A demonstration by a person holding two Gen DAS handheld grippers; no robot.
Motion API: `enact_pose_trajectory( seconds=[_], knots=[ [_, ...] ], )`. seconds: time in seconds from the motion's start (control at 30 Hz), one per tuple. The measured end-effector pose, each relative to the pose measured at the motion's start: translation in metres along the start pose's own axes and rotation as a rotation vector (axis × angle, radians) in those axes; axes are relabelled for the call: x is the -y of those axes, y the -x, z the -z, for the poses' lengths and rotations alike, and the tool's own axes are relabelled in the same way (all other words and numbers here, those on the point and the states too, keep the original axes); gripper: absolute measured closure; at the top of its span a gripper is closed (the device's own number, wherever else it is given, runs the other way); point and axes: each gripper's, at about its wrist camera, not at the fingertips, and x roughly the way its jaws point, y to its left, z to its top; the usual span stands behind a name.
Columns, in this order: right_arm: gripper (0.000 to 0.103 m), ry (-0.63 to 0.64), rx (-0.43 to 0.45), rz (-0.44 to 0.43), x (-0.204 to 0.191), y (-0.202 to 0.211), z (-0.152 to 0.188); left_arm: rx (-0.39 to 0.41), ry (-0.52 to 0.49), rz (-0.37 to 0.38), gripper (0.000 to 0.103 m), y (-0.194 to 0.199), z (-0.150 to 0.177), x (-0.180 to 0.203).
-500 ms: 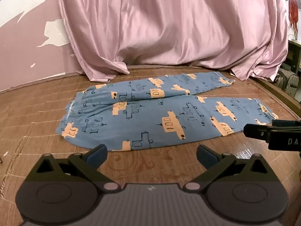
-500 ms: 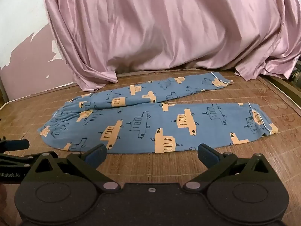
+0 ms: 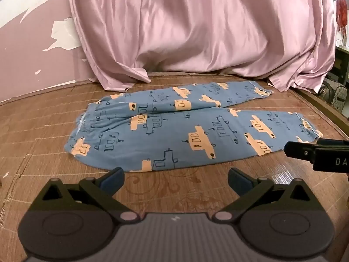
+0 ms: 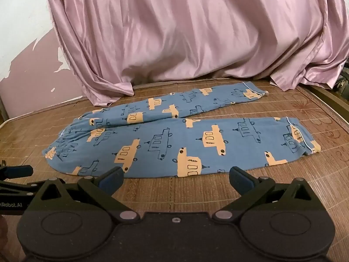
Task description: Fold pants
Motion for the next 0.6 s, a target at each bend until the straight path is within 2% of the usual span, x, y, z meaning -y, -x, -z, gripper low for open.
enact_pose_trajectory(
  seconds=[0.6],
  knots=[
    [0.001,-0.002,-0.001,0.001,-0.0008,-0.0021,0.0014,0.001,-0.002,-0.001,0.0,-0.0002,0.0008,0.0007]
  ],
)
